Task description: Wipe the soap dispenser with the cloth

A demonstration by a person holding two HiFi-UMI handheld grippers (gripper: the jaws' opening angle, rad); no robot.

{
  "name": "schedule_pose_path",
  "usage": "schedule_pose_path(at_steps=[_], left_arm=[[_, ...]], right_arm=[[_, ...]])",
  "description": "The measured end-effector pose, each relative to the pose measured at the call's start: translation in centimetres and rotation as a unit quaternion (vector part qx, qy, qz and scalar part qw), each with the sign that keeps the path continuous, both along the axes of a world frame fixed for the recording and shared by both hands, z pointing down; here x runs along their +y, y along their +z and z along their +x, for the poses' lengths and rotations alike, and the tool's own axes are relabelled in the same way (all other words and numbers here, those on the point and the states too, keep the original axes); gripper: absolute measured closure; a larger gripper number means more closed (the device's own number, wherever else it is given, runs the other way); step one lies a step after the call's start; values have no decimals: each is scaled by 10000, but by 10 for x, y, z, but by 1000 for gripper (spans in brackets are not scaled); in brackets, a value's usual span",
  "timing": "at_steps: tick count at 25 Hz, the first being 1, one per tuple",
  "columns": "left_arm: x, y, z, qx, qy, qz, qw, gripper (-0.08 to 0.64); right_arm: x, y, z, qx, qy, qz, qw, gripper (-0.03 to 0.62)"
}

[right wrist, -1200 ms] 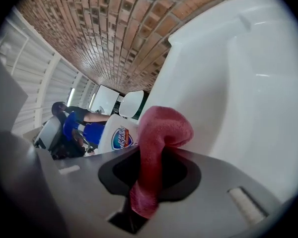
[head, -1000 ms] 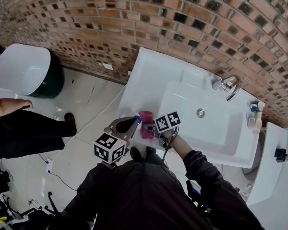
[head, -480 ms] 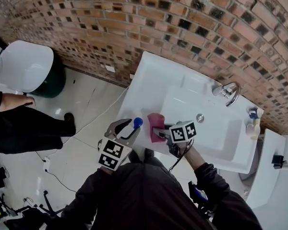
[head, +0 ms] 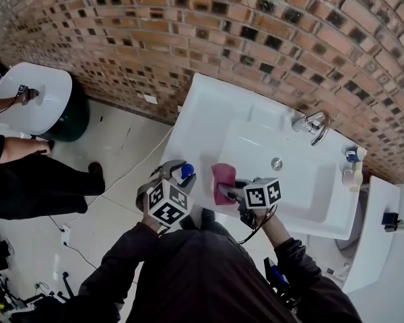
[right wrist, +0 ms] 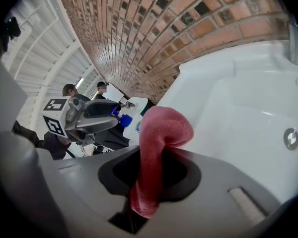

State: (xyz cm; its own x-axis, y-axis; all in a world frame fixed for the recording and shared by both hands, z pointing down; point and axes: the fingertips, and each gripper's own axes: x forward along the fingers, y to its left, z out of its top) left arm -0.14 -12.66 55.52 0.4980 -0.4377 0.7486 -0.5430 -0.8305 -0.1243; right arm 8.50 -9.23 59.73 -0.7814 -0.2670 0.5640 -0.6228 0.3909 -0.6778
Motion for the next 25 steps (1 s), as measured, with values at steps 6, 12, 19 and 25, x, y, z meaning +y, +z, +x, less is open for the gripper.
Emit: schedule_pose_path(at_steps=[6,12,19,25], left_arm=[[6,1,4,-154,810,1,9966,383],[18,1,5,-245,2922,451,9550,391],[8,-5,9,147,2953,402,9545,356],[6,-15,-3,1061,914,-90,9901,273]], right_arm=[[1,-7,4,-35,49,97,9999,508],[5,-17,1,-73,-92,215,9997,508],[7,-23,4,81,-213,324,9992,508],[2,-23,5,51,-235,322,9992,508]])
